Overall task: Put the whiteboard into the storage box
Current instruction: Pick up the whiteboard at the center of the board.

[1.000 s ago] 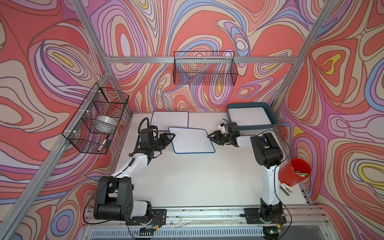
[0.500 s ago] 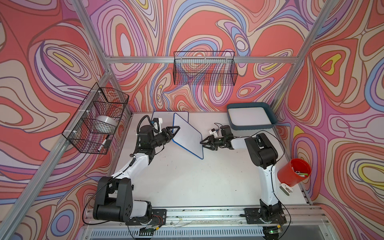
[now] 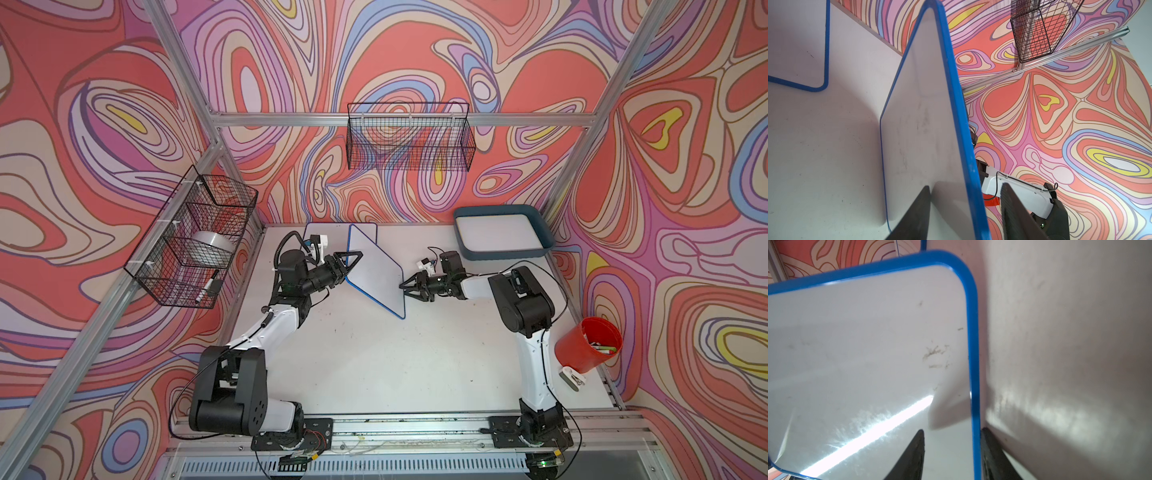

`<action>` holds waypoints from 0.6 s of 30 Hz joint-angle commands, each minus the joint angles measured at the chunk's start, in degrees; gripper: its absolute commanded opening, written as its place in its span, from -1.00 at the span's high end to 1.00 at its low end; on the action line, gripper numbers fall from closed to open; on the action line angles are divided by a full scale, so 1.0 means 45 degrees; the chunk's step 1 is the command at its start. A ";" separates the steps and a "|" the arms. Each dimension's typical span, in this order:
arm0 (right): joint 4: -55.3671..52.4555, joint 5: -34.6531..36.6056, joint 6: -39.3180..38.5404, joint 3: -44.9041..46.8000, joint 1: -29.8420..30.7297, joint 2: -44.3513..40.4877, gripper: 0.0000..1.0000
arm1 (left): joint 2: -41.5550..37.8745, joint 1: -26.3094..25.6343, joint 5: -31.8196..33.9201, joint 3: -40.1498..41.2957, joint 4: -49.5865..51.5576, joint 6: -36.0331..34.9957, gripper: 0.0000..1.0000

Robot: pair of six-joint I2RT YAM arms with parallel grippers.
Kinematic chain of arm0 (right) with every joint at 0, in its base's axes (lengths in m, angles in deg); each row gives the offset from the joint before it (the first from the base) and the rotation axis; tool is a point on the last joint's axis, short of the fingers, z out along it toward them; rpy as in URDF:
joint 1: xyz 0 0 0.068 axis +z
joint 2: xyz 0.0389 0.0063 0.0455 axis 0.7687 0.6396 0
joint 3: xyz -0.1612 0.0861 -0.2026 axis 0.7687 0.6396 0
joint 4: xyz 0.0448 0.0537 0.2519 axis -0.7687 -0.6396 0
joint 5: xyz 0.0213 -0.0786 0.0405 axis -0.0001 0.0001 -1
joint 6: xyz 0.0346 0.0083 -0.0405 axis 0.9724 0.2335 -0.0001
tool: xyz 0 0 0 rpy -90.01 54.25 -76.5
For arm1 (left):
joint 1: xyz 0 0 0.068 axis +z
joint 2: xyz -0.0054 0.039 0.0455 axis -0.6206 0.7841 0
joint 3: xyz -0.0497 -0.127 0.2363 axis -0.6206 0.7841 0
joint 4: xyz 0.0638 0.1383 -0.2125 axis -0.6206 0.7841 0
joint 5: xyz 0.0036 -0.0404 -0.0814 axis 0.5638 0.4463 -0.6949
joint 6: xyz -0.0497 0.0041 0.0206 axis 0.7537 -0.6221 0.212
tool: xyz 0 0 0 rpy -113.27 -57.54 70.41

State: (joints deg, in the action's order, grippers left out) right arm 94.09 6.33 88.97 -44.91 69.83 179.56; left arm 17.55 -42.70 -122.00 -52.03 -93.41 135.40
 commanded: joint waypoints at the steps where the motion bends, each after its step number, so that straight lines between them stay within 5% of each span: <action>1: -0.0136 -0.2107 0.0229 0.0033 0.0917 0.0318 0.09 | 0.0225 -0.0007 0.0071 0.0169 0.1888 -0.0721 0.02; 18: -0.1932 -0.1833 -0.1158 -0.0546 0.0725 0.0293 0.09 | -0.0178 0.0649 -0.0336 -0.2844 0.9308 -0.4595 -0.01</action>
State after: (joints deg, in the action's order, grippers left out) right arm 87.81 2.55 85.30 -46.17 71.43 179.71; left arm 16.39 -39.86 -123.37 -63.90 -60.32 119.11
